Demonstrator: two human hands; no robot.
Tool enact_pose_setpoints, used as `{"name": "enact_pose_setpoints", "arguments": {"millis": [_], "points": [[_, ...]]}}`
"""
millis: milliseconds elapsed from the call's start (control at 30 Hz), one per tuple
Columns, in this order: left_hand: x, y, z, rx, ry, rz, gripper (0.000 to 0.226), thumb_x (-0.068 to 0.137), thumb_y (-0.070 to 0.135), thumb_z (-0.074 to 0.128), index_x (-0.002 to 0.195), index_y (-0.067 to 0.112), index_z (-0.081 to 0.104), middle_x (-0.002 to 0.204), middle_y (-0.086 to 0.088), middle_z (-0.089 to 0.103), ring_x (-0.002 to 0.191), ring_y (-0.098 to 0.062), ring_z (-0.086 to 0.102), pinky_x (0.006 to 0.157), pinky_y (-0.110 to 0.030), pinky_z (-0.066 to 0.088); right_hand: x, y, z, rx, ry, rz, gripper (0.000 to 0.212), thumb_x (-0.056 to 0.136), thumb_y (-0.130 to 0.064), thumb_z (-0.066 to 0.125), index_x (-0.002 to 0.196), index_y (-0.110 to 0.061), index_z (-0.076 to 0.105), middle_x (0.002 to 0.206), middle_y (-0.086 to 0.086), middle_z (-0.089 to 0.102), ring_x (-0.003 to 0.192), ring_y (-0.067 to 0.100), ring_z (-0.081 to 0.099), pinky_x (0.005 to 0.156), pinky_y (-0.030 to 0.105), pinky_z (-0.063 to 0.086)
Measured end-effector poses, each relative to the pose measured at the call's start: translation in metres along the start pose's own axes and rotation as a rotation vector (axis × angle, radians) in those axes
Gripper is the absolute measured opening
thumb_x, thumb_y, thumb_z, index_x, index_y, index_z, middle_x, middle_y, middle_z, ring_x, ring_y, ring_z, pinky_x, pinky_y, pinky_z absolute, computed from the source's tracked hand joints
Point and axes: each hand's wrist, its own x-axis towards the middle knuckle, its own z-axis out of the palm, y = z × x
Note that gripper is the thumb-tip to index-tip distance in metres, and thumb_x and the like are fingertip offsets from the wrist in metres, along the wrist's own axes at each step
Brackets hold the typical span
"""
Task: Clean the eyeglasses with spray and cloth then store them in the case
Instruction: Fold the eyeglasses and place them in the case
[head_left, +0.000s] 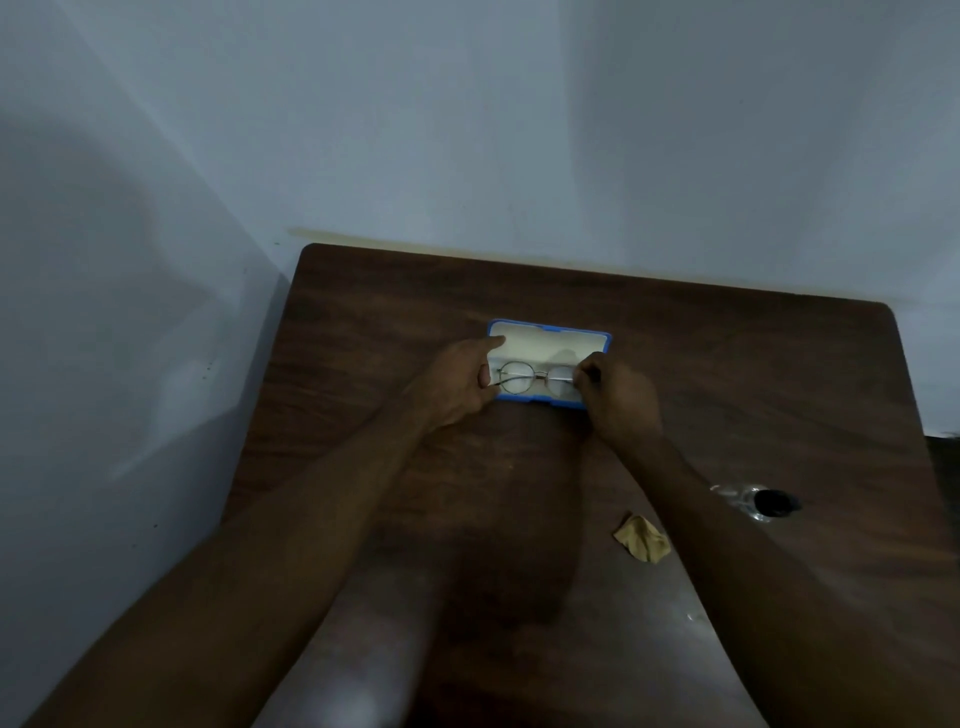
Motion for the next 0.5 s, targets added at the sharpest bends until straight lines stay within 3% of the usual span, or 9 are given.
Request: {"name": "enact_pose_setpoints", "arguments": {"millis": [100,233,333,500], "points": [[-0.003,0.002,0.001,-0.033,0.006,-0.001,0.076,0.089,0.019,0.080,0.156,0.016,0.042,0.118,-0.006,0.067,0.110,-0.019,0.063,0.100,-0.028,0.049,-0.005,0.000,0.003,-0.082,0.021,-0.049,0.022,0.107,-0.031,0.056,0.109,-0.015,0.071,0.107,0.008,0.073,0.093,0.027,0.070,0.079,0.046,0.059],[-0.005,0.003,0.003,-0.063,0.008,0.010,0.074,0.090,0.016,0.079,0.155,0.016,0.044,0.086,0.011,0.057,0.079,-0.005,0.056,0.088,-0.026,0.053,-0.008,0.005,0.011,-0.116,0.035,-0.082,0.027,0.109,-0.031,0.053,0.110,-0.013,0.072,0.114,0.008,0.066,0.095,0.028,0.068,0.076,0.043,0.057],[-0.009,0.001,0.006,-0.091,0.054,0.047,0.072,0.088,0.014,0.080,0.152,0.014,0.049,0.081,0.012,0.056,0.075,-0.001,0.053,0.087,-0.022,0.051,-0.011,0.006,0.014,-0.117,0.072,-0.082,0.026,0.109,-0.030,0.052,0.110,-0.011,0.071,0.119,0.009,0.060,0.096,0.030,0.065,0.073,0.043,0.056],[-0.012,-0.001,0.010,-0.096,0.125,0.074,0.070,0.086,0.013,0.081,0.149,0.013,0.051,0.078,0.013,0.053,0.074,-0.001,0.052,0.084,-0.016,0.047,-0.017,0.004,0.015,-0.057,0.110,-0.059,0.032,0.107,-0.031,0.057,0.128,-0.009,0.065,0.136,0.012,0.052,0.095,0.031,0.068,0.077,0.047,0.060]]}}
